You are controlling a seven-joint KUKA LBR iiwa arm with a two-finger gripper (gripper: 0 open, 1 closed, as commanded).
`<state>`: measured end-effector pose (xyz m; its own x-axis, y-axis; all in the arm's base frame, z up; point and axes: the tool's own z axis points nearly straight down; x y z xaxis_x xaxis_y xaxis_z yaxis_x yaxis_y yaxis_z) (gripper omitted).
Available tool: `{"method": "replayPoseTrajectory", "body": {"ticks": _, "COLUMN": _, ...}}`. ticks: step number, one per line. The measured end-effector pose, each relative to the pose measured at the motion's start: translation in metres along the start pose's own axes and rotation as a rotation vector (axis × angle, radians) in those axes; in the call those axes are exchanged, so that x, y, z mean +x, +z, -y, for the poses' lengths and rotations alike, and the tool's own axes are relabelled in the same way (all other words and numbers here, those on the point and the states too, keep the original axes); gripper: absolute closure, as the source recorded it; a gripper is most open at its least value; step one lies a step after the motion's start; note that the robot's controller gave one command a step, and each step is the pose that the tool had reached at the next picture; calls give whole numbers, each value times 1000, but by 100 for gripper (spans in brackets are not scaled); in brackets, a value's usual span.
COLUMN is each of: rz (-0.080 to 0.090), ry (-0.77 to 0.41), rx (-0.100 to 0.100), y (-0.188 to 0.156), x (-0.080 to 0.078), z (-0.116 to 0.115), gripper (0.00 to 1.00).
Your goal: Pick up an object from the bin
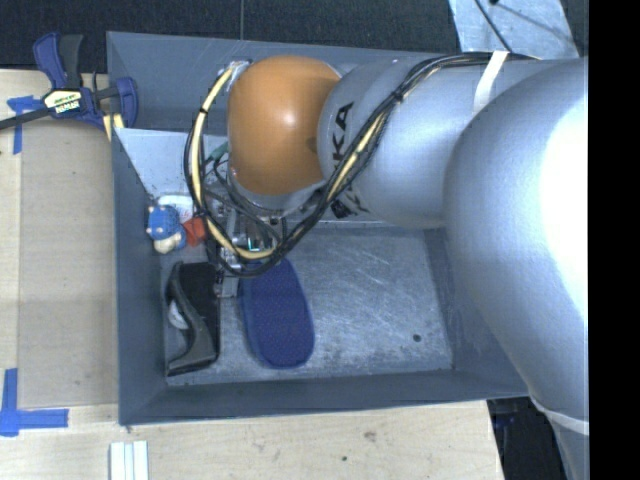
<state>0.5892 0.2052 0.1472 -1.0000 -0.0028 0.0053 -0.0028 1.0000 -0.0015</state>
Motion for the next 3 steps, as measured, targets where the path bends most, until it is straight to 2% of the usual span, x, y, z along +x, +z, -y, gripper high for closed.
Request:
{"method": "replayPoseTrajectory", "body": {"ticks": 1, "rz": 2, "ry": 224, "rx": 0, "y": 79, "x": -23, "z": 42, "gripper": 0}}
{"method": "replayPoseTrajectory", "body": {"ticks": 2, "rz": 7, "ry": 224, "rx": -3, "y": 76, "x": -24, "z": 40, "gripper": 100}}
{"method": "replayPoseTrajectory", "body": {"ticks": 3, "rz": 14, "ry": 197, "rx": -7, "y": -68, "x": 18, "z": 36, "gripper": 100}}
